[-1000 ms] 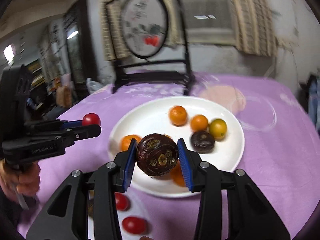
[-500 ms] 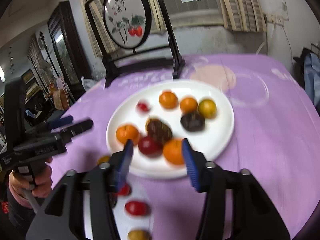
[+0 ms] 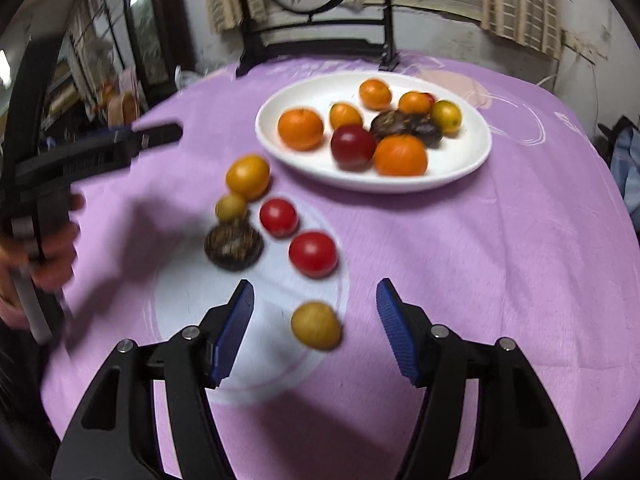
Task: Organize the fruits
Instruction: 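Carry the red tomato and mangosteen over the white plate and open both tools, then grasp a yellow-green plum with the right tool while the left tool grasps a mangosteen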
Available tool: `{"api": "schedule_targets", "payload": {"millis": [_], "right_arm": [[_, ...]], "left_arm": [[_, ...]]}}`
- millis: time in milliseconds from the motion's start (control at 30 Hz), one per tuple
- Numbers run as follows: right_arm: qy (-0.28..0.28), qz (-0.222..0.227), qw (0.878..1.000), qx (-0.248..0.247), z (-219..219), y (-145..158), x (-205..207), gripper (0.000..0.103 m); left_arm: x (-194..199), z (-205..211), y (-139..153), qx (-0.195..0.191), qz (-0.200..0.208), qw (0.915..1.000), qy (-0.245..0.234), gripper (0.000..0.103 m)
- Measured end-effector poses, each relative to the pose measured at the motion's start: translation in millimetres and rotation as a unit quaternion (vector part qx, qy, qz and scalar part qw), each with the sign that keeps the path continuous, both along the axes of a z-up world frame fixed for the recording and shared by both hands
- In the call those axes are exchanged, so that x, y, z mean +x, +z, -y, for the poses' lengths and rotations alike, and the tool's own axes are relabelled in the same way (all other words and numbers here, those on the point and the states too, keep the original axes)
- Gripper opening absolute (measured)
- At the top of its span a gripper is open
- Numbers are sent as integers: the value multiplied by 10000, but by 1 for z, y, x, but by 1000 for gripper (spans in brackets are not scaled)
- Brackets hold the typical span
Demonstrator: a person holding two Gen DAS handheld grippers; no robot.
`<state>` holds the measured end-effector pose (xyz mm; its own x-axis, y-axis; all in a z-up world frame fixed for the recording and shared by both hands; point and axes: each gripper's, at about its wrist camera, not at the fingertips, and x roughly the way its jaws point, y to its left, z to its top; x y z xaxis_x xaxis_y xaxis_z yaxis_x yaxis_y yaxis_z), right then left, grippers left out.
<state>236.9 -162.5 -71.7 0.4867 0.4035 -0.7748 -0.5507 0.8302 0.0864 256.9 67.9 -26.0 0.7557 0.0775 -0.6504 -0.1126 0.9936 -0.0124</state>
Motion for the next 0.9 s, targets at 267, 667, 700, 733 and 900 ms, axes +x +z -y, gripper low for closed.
{"api": "schedule_targets", "payload": {"millis": [267, 667, 700, 733, 900], "right_arm": [[169, -82, 9996, -210, -6, -8, -8, 48], [-158, -223, 9996, 7, 7, -10, 6, 29], [-189, -269, 9994, 92, 10, -9, 7, 29], [-204, -306, 9992, 167, 12, -8, 8, 28], [-263, -230, 9990, 283, 15, -3, 7, 28]], "left_arm": [[3, -4, 0, -62, -81, 9999, 22, 100], [-3, 2, -1, -265, -339, 9964, -730, 99], [-6, 6, -1, -345, -368, 9938, -991, 99], [-12, 13, -2, -418, -408, 9888, -1370, 99], [-27, 55, -16, 4, -680, 9678, -2424, 77]]}}
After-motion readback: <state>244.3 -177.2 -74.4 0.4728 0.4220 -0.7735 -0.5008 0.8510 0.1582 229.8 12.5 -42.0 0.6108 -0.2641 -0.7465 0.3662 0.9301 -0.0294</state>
